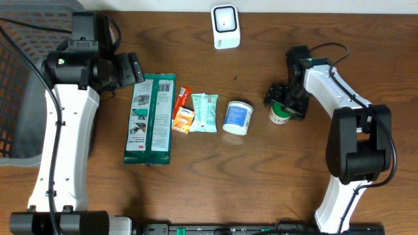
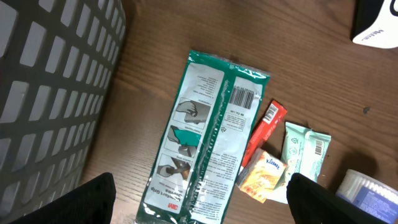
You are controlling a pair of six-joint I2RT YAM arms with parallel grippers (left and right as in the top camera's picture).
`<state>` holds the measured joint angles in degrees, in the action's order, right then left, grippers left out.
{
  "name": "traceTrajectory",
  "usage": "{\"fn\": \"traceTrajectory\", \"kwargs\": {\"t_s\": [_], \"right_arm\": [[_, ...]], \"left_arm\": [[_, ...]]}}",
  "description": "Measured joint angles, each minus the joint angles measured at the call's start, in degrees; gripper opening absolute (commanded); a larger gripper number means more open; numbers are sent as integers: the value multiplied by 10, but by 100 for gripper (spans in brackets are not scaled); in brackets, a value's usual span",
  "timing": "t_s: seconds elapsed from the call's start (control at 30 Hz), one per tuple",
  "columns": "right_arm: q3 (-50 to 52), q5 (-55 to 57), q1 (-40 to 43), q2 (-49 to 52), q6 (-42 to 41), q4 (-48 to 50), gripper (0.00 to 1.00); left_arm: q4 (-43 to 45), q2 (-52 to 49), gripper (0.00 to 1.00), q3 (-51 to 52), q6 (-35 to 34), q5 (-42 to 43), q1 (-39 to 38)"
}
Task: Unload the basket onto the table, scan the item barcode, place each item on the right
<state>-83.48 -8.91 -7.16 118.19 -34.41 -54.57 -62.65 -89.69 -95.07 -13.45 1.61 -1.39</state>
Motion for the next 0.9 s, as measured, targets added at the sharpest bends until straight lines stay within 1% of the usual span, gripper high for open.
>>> {"fn": "traceTrajectory", "kwargs": {"t_s": [0.13,0.3,0.5,0.57,0.77,0.8,0.87,0.9], "right_arm": [[0,1,0,0,-7,0,80],[-4,1,0,0,-11,-22,87],[-33,1,0,0,-12,-40,87],[-36,1,0,0,-12,-40,85],[-36,6,0,0,-11,-43,75],[-36,9,0,0,-11,-44,73],[-36,12,0,0,-4,-48,62],[-36,14,0,0,-1,-49,61]], "left_arm": [[0,0,88,0,0,0,0],[0,0,88,0,0,0,0],[0,0,88,0,0,0,0],[0,0,88,0,0,0,0],[0,0,88,0,0,0,0],[0,0,88,0,0,0,0],[0,0,88,0,0,0,0],[0,0,88,0,0,0,0]]}}
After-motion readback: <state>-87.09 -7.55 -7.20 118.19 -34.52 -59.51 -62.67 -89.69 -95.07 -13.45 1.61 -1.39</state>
